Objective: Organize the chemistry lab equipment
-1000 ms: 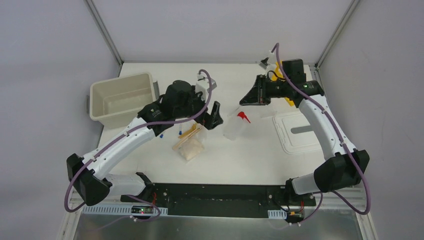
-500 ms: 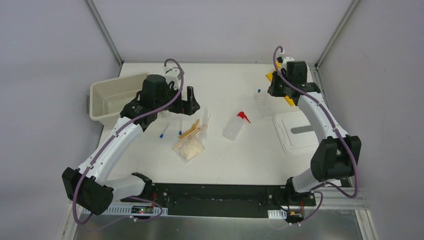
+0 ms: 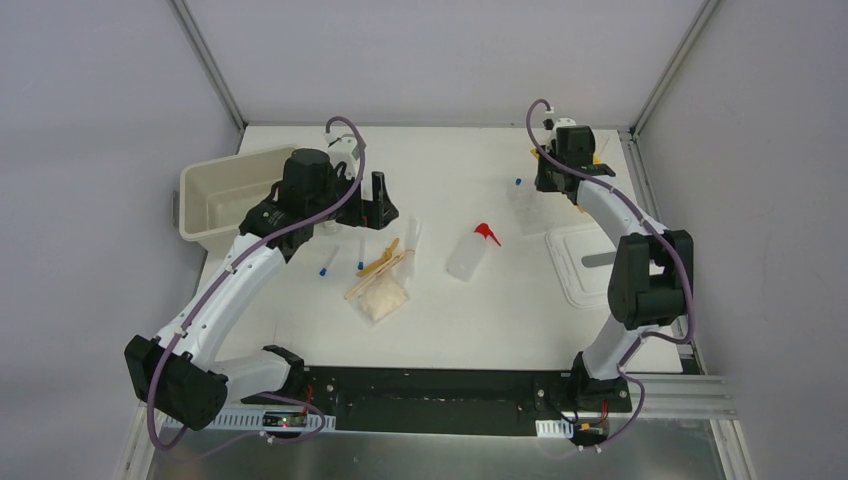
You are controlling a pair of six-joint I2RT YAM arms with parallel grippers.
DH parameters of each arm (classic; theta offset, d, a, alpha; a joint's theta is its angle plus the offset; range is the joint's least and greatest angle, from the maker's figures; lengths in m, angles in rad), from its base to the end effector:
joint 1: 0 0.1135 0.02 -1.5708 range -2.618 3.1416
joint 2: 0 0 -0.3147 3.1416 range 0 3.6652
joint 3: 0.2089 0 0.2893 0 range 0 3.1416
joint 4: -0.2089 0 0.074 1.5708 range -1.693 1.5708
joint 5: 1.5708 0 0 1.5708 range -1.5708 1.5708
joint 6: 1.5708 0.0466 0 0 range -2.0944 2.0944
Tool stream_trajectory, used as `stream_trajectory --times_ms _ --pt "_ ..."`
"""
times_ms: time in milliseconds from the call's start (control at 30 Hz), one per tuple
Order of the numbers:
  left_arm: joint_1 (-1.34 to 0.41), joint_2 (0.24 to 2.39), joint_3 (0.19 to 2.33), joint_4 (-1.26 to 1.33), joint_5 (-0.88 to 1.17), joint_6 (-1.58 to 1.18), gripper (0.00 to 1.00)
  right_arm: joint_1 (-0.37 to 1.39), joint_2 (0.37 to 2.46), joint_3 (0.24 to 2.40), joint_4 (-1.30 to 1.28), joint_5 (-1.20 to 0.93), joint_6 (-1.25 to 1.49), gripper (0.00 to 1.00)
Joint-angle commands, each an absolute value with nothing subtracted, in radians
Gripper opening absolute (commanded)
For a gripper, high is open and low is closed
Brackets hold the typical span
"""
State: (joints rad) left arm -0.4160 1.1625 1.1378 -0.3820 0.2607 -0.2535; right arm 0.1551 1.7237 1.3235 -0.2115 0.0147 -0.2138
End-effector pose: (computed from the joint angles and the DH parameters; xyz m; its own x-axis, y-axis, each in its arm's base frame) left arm 0.2593 -0.1277 0.4082 -0.5025 -0.0429 -0.8635 0.4969 0.8030 -0.3290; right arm 0.4454 0.0689 0.3003 -0.5242 -0.2967 -0.7982 -0.2597 0.9484 -0.1820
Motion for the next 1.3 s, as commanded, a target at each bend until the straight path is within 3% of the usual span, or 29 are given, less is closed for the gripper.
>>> stream_trajectory --times_ms 0,1167,1267 --pt "-0.401 1.16 1.138 -0.366 0.276 -0.267 0.99 0.162 1.744 1.355 -0.158 0.022 -0.234 0.0" --pt "-0.378 1.162 1.114 -0.351 0.287 -0.254 0.99 0.196 1.865 1.393 -0.166 -0.011 -0.217 0.0" --pt "-0.376 1.16 1.111 -0.353 0.288 -0.252 0.99 0.196 1.876 1.398 -0.17 -0.009 -0.217 0.06"
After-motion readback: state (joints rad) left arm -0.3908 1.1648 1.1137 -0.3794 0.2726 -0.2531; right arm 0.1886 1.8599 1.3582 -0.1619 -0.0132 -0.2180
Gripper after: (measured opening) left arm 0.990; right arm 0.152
